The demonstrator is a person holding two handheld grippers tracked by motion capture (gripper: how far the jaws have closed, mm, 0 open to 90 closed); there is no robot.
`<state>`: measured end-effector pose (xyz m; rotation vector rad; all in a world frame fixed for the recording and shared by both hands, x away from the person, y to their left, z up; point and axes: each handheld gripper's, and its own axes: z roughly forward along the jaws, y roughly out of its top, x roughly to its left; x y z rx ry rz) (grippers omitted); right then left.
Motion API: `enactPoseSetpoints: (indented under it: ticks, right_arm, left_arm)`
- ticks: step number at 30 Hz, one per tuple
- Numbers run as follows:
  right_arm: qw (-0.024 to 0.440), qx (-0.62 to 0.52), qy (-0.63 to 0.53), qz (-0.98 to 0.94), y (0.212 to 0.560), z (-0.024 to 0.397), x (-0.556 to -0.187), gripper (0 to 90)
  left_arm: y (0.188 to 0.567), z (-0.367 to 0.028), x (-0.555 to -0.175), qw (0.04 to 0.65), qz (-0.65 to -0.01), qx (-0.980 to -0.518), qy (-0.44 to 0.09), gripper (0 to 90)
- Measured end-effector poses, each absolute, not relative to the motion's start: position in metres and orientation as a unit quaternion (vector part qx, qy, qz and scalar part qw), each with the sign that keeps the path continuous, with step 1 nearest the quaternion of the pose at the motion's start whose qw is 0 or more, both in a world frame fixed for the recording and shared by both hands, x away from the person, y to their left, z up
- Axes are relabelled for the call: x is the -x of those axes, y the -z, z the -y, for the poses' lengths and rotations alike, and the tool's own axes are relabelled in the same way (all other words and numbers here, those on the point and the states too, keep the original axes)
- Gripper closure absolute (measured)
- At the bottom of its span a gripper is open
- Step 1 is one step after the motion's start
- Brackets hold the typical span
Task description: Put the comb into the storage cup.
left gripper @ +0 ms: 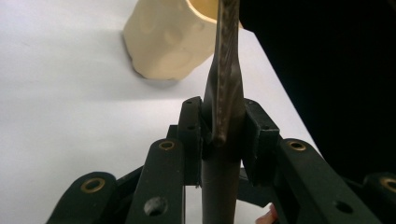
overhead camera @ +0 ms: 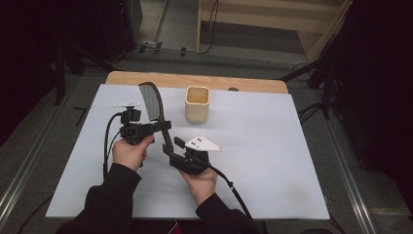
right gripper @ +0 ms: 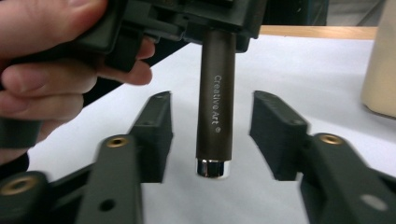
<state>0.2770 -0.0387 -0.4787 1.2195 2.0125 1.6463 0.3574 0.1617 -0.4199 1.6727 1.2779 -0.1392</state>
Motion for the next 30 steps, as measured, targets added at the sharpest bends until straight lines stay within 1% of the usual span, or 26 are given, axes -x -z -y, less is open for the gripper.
enactPoseSetpoints:
  ticks: [6, 14, 20, 23, 25, 30]
  right_arm:
    - [0.120, -0.404, -0.560, -0.713, 0.478, 0.039, -0.277, 37.7]
    - [0.102, -0.391, -0.546, -0.734, 0.474, 0.041, -0.279, 33.9]
    - [0.079, -0.382, -0.539, -0.747, 0.474, 0.043, -0.282, 27.3]
    - [0.081, -0.376, -0.521, -0.762, 0.475, 0.042, -0.283, 26.9]
    - [0.073, -0.369, -0.519, -0.768, 0.476, 0.042, -0.284, 26.2]
    - [0.086, -0.361, -0.507, -0.778, 0.474, 0.047, -0.284, 26.1]
  left_arm:
    - [0.420, -0.165, -0.359, 0.490, -0.528, -0.692, 0.049, 72.6]
    - [0.421, -0.170, -0.361, 0.484, -0.532, -0.693, 0.039, 72.6]
    - [0.421, -0.174, -0.362, 0.483, -0.534, -0.693, 0.036, 72.6]
    - [0.421, -0.175, -0.362, 0.482, -0.535, -0.693, 0.034, 72.6]
    - [0.421, -0.176, -0.362, 0.481, -0.535, -0.694, 0.032, 72.6]
    - [0.421, -0.179, -0.363, 0.481, -0.537, -0.693, 0.031, 72.6]
